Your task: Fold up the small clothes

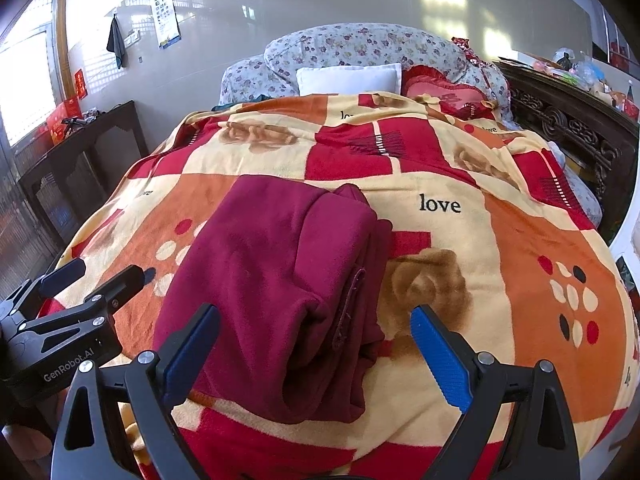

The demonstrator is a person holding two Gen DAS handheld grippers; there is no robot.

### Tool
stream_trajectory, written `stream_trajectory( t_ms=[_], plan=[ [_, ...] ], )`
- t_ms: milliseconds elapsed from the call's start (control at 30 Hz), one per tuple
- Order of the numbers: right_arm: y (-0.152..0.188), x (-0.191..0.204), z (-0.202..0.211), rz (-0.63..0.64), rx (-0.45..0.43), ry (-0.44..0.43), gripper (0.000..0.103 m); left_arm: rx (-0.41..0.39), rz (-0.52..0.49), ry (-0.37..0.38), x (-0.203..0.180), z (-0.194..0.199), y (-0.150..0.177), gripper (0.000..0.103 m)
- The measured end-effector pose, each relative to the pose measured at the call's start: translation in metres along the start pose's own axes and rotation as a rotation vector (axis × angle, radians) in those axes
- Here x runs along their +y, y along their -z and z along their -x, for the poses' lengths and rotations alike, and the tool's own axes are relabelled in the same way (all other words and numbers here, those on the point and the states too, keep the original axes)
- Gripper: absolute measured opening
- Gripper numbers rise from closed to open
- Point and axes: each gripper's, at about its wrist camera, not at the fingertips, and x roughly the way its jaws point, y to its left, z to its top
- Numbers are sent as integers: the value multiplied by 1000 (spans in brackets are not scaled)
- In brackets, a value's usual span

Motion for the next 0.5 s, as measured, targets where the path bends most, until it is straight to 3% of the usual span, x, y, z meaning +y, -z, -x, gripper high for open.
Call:
stream_trajectory(
  t_ms=[500],
  plan=[
    [1,2,-3,2,7,2,99,5,-3,-1,-1,-2,2,91]
  ],
)
